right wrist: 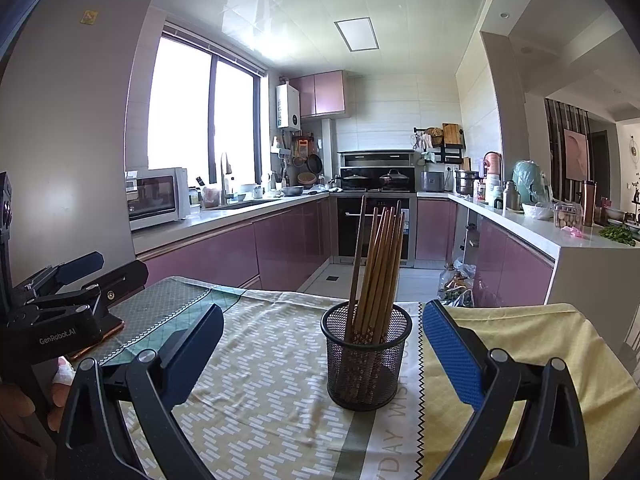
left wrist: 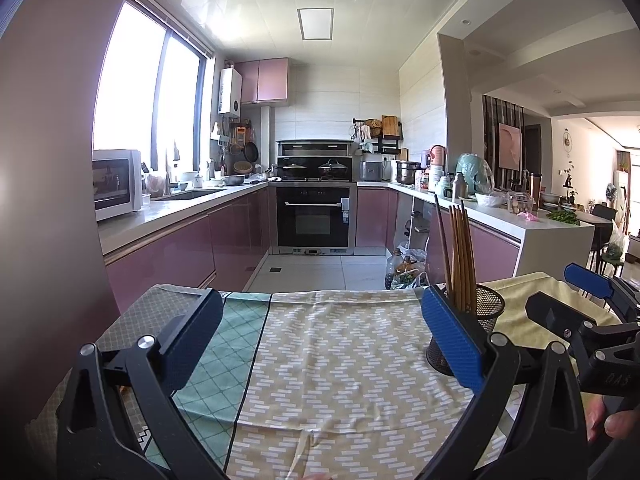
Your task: Organize utensils
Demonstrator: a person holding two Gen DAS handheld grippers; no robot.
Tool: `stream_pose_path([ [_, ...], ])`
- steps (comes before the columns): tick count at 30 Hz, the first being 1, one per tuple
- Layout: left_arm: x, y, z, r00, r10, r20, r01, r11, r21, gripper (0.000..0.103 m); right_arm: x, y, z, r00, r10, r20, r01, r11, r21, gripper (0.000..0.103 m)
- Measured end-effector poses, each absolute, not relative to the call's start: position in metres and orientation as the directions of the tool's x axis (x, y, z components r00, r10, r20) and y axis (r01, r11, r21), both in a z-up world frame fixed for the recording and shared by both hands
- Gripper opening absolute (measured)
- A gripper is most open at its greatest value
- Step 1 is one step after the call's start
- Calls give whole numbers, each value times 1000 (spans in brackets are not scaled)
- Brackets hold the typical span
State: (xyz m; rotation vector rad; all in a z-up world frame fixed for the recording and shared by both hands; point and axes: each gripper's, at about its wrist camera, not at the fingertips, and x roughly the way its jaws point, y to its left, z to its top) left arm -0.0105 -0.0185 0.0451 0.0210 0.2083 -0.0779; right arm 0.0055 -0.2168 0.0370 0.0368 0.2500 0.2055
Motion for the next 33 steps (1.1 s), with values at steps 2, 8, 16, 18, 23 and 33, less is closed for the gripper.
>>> stream_pose_path([
  [2, -11, -19, 45, 976, -74, -207, 79, 997, 14, 98, 6, -216, 37, 948, 207, -241, -198, 978, 60, 96],
  [8, -10, -18, 45, 975, -74, -208, 79, 997, 14, 98, 6, -217, 37, 948, 207, -243, -198, 978, 63, 96],
  [16, -11, -19, 44, 975, -74, -210, 78, 997, 12, 98, 6, -217, 37, 947, 207, -244, -198, 978, 64, 96],
  [18, -11, -19, 44, 975, -74, -210, 78, 997, 11, 98, 6, -217, 37, 948, 207, -242, -198, 978, 63, 96],
  [23, -11, -19, 43, 974, -73, -212, 77, 997, 12, 98, 6, -217, 37, 948, 207, -242, -197, 978, 63, 96],
  [33, -11, -21, 40, 973, -75, -220, 79, 997, 11, 98, 6, -217, 37, 948, 207, -242, -197, 978, 63, 96],
])
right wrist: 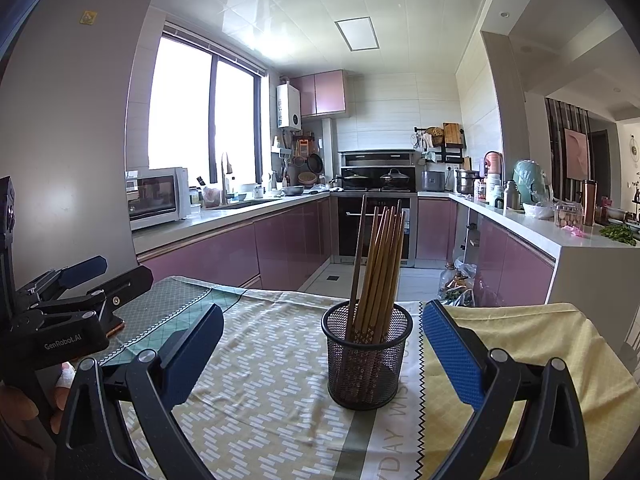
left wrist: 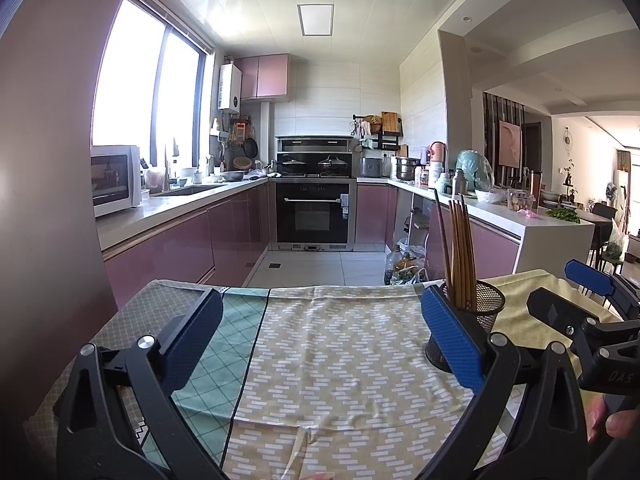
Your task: Organize utensils
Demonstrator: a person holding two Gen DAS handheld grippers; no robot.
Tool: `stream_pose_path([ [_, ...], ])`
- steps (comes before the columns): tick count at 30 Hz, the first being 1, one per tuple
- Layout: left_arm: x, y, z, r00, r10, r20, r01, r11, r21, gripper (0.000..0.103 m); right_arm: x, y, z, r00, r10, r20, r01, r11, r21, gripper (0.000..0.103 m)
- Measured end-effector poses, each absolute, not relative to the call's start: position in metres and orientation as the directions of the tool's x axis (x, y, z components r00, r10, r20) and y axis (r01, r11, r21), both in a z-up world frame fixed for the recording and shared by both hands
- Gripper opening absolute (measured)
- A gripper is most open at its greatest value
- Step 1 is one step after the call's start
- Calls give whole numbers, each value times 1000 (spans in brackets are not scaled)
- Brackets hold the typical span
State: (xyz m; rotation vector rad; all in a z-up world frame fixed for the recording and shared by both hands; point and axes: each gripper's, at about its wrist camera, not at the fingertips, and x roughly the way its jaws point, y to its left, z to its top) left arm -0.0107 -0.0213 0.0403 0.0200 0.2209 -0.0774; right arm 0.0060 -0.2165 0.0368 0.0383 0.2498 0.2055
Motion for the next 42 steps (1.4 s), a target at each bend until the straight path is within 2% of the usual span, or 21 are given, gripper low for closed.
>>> stream_pose_path([
  [42, -5, -25, 33, 968, -76, -240, 82, 997, 12, 98, 7, -216, 36, 947, 207, -246, -196, 978, 68, 96],
])
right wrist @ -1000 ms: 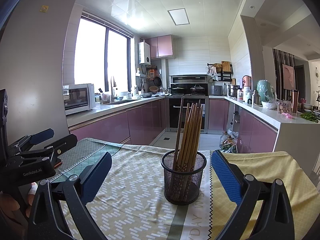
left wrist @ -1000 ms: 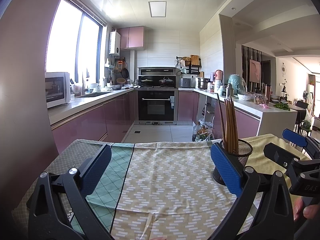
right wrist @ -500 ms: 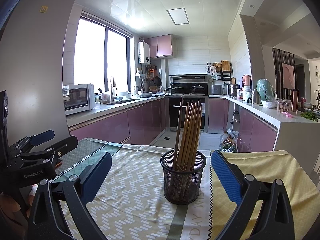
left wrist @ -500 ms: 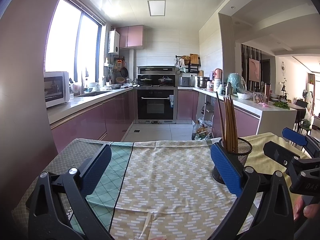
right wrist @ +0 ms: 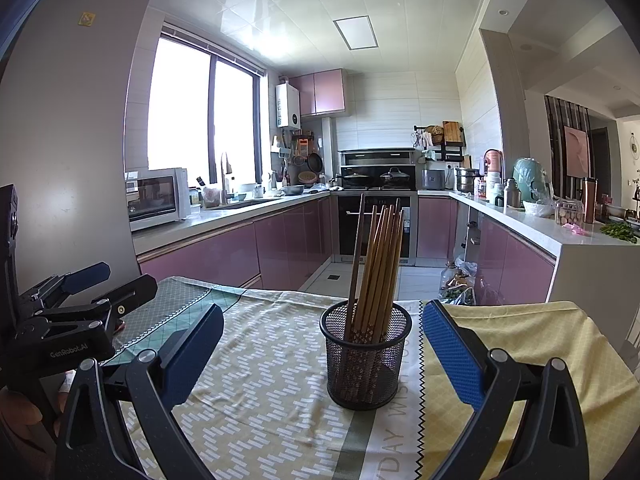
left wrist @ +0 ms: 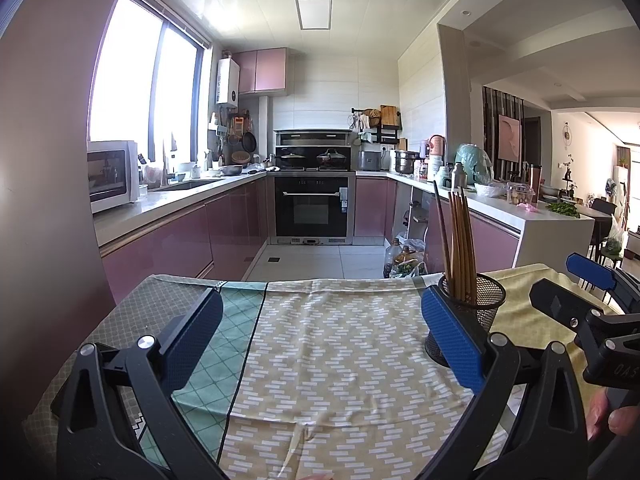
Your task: Organize utensils
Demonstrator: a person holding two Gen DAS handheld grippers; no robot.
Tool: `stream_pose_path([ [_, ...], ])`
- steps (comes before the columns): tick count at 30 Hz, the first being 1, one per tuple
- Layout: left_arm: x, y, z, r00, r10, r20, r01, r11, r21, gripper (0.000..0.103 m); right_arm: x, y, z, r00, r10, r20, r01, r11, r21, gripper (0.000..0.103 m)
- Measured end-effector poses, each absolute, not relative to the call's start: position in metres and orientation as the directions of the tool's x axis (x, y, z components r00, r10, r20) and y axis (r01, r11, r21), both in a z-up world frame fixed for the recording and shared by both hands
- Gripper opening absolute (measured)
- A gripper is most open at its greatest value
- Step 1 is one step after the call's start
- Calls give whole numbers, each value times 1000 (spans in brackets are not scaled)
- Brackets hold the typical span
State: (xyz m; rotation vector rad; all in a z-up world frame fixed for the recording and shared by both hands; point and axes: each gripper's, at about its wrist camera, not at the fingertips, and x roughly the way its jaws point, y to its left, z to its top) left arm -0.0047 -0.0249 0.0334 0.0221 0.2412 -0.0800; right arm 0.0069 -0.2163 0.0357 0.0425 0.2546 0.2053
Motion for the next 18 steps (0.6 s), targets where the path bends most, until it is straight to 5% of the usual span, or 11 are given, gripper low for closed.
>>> stream_pose_path([
  [18, -4, -25, 34, 967, -77, -243, 82, 997, 12, 98, 8, -216, 36, 946, 209, -247, -198, 978, 69, 96],
])
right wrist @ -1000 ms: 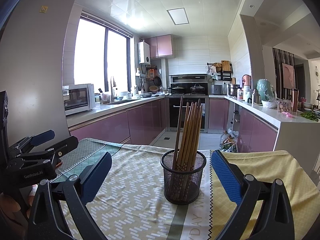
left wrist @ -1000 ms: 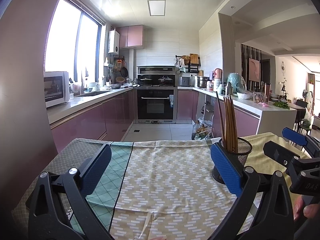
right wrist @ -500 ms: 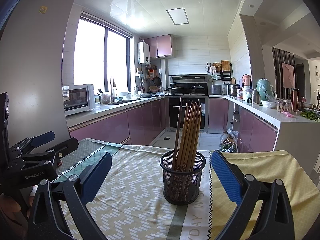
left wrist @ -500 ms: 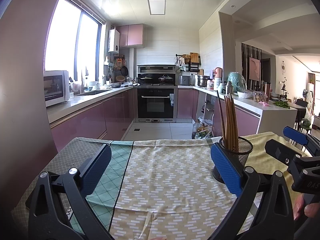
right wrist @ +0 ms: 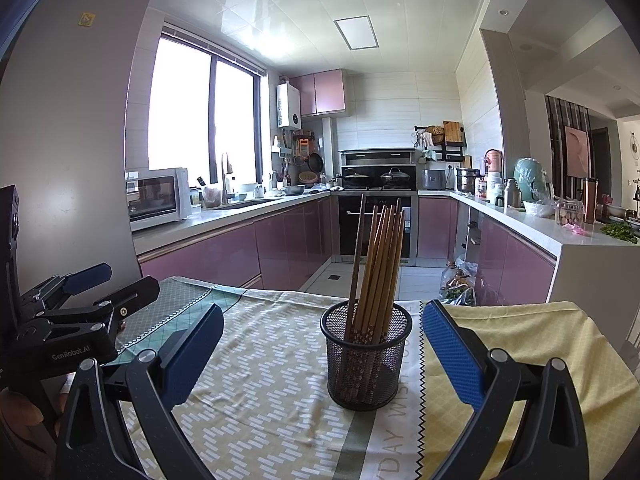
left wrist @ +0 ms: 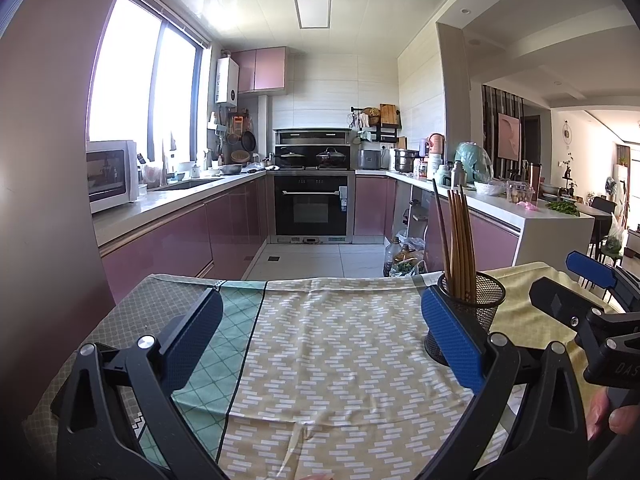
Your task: Organize utensils
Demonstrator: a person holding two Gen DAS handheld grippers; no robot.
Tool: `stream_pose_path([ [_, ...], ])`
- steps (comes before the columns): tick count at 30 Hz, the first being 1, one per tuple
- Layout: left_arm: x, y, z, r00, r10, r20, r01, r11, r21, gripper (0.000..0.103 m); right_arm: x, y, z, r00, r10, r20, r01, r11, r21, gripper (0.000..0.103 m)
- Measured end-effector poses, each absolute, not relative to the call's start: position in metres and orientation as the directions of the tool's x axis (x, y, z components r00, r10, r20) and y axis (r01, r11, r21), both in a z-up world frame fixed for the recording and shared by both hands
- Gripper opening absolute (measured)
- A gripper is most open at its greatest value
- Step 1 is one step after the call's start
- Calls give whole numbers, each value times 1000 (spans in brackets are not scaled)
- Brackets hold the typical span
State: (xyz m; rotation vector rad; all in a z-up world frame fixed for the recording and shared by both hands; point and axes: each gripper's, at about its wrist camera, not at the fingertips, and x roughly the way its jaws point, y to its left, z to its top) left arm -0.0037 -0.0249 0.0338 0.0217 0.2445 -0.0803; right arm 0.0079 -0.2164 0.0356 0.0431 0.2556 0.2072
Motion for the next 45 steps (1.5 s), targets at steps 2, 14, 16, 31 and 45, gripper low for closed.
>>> stream_pose_path([
  [2, -4, -25, 34, 967, -76, -242, 81, 997, 12, 98, 8, -216, 36, 946, 208, -247, -197, 978, 69, 96],
  [14, -3, -25, 33, 967, -77, -244, 82, 997, 11, 98, 8, -217, 35, 946, 208, -249, -197, 978, 71, 96],
  [16, -3, -25, 33, 967, -77, -245, 83, 997, 11, 98, 8, -216, 35, 946, 207, -249, -195, 978, 69, 96],
  [31, -3, -25, 30, 966, -77, -248, 83, 996, 13, 98, 9, -217, 35, 946, 207, -251, -195, 978, 71, 96],
  [45, -4, -25, 27, 965, -78, -252, 84, 996, 14, 98, 10, -216, 34, 945, 209, -253, -196, 978, 74, 96],
])
